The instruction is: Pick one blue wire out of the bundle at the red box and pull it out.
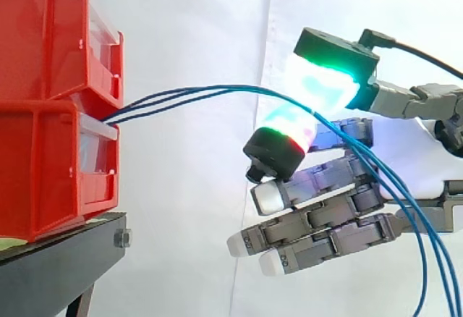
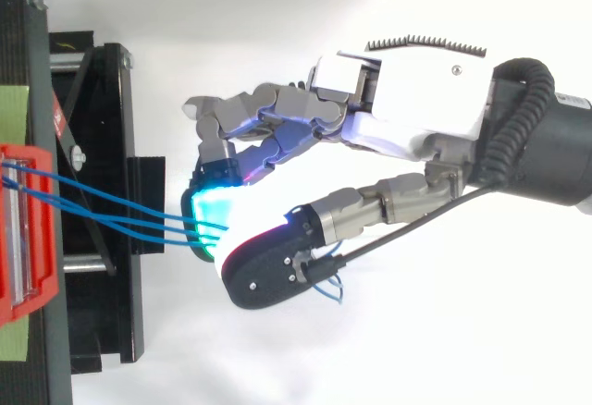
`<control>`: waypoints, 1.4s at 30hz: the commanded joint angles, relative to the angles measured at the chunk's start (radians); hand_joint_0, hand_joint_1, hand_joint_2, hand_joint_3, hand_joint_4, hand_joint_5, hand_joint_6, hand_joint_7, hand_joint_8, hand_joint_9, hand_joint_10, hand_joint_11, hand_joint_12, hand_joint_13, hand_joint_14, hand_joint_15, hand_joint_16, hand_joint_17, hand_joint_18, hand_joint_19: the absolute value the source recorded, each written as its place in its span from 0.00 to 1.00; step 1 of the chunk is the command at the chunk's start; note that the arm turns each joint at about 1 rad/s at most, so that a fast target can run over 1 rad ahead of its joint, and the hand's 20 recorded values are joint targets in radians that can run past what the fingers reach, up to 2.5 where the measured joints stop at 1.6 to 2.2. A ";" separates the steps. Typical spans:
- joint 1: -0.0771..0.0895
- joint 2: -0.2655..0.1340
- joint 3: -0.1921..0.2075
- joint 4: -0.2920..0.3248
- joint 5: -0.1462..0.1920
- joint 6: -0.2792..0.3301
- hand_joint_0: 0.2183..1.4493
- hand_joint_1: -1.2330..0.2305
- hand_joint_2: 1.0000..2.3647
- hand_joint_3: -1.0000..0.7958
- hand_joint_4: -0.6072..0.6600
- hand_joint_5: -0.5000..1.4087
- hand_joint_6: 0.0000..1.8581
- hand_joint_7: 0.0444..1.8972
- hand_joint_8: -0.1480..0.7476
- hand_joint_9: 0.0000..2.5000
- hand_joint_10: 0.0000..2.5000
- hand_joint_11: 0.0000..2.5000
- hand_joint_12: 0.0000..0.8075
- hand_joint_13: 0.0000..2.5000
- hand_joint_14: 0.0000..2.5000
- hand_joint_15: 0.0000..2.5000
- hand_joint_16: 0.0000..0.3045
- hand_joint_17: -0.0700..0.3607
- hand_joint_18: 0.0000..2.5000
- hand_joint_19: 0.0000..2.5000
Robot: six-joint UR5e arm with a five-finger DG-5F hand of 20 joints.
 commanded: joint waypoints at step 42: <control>-0.001 0.000 0.001 -0.006 0.001 0.002 0.45 0.21 0.02 0.40 0.55 0.15 0.49 0.74 0.43 0.27 0.01 0.30 0.46 0.00 0.00 0.01 0.18 0.45 0.00 0.12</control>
